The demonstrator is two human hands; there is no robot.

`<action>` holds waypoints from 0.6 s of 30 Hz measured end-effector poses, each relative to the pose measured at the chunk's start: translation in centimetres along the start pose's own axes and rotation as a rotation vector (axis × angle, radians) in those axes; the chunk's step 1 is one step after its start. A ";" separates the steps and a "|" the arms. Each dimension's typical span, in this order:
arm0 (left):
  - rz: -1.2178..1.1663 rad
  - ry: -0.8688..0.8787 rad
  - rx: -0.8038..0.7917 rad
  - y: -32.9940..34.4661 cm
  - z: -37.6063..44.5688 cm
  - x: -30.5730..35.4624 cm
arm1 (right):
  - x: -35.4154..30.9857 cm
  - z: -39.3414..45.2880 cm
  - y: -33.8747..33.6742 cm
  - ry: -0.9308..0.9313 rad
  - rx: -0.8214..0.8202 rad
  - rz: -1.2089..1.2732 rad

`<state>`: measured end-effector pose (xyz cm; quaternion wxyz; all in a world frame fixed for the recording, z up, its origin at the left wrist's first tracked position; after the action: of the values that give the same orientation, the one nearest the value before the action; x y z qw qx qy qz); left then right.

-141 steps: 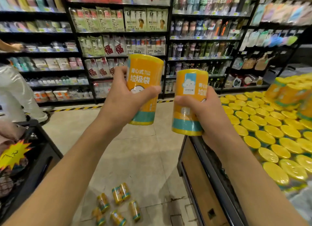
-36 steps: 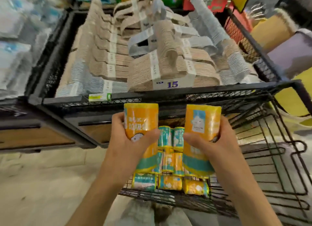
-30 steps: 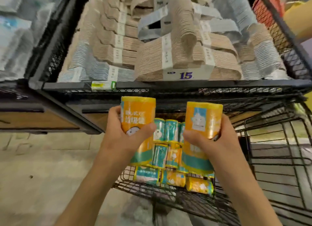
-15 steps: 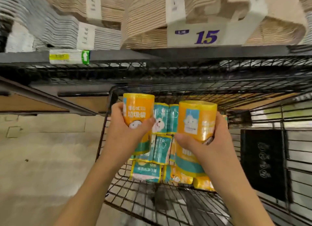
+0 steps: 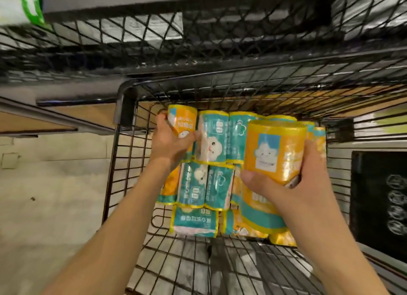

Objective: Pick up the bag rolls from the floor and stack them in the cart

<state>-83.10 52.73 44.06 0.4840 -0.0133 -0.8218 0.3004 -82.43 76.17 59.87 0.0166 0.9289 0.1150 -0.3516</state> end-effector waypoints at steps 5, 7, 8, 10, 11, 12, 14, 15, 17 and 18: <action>0.148 -0.040 -0.023 0.3 0.2 -0.5 | 0.4 0.2 -0.2 0.033 -0.002 0.020; 0.194 -0.038 -0.062 0.3 0.2 -0.2 | 0.3 0.2 -0.2 0.032 0.002 0.018; 0.214 -0.032 -0.073 0.3 0.2 0.0 | 0.3 0.2 -0.3 0.032 0.005 0.019; 0.249 -0.023 -0.082 0.3 0.1 0.2 | 0.4 0.2 -0.4 0.032 0.012 0.015; 0.270 -0.016 -0.088 0.3 0.1 0.2 | 0.4 0.2 -0.4 0.030 0.018 0.008; 0.307 -0.003 -0.103 0.2 0.1 0.3 | 0.5 0.1 -0.4 0.028 0.025 -0.003; 0.401 0.029 -0.145 0.0 0.0 0.6 | 0.8 0.1 -0.6 0.024 0.036 -0.029; 0.445 0.056 -0.163 -0.1 -0.1 0.9 | 0.9 0.0 -0.7 0.024 0.038 -0.037; 0.528 0.144 -0.197 -0.4 -0.3 1.6 | 1.1 -0.3 -0.9 0.024 0.043 -0.043; 0.572 0.194 -0.216 -0.6 -0.6 2.0 | 1.1 -0.5 -1.1 0.022 0.047 -0.049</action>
<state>-83.50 53.11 46.13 0.4520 -0.3237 -0.7618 0.3325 -81.56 77.50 59.52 -0.0152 0.9298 0.1294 -0.3442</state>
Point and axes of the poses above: each hand's wrist, its own z-axis towards the middle knuckle, its own y-axis out of the palm, x = y × z, the point moved 2 cm from there along z, towards the middle knuckle, and after that the axes turned 13 degrees about y, right-handed, at the moved point
